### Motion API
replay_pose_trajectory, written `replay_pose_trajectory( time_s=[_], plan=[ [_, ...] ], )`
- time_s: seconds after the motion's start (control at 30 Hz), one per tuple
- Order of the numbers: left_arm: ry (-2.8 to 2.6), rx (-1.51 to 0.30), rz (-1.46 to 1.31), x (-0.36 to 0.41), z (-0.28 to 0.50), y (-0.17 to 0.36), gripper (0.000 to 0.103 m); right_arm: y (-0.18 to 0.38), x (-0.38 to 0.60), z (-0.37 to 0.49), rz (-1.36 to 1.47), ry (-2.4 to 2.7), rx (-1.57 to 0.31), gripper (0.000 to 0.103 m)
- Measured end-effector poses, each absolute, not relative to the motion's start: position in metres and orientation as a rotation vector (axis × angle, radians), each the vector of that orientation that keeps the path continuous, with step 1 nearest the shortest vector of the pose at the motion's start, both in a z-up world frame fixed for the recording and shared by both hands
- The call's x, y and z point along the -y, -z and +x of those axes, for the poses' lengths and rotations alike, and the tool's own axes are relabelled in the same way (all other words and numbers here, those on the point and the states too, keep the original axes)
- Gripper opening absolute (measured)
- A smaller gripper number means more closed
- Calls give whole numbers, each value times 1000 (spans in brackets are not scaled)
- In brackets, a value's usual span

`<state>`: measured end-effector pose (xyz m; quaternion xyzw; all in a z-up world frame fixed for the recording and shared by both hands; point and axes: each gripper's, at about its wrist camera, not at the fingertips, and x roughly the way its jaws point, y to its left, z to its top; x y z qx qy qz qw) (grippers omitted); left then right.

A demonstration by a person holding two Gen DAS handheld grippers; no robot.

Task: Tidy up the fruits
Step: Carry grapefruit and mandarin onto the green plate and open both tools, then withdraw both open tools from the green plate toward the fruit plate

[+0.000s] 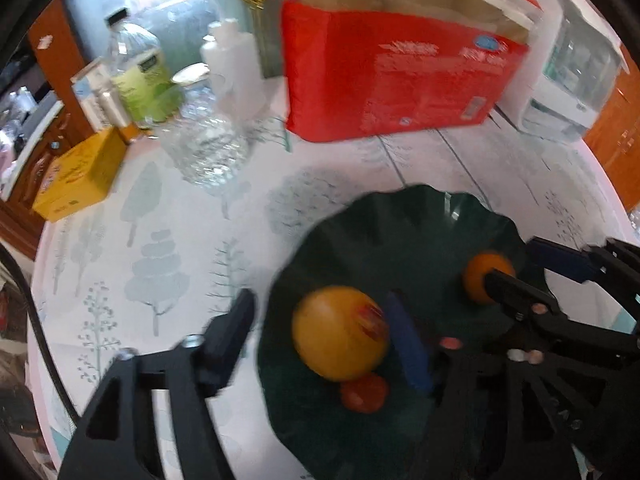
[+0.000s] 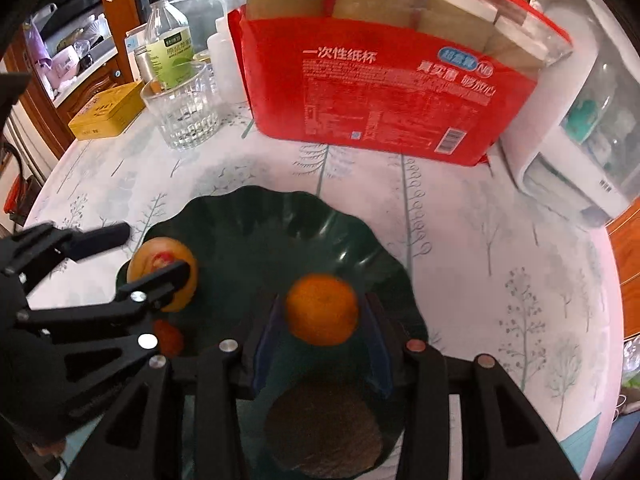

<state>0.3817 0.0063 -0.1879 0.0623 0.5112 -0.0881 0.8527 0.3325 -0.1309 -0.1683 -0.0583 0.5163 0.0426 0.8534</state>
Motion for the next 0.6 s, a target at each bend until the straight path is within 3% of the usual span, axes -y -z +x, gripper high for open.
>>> replay_pose_trajectory(
  time_s=[0.07, 0.17, 0.6],
  plan=[
    [174, -1060, 99, -14, 382, 185, 85, 166, 135, 331, -103, -97, -1077, 49],
    [182, -1058, 56, -21, 382, 180, 86, 163, 138, 329, -91, -95, -1061, 56],
    [181, -1021, 97, -21, 355, 151, 88, 147, 137, 305, -69, -111, -1021, 56]
  ],
)
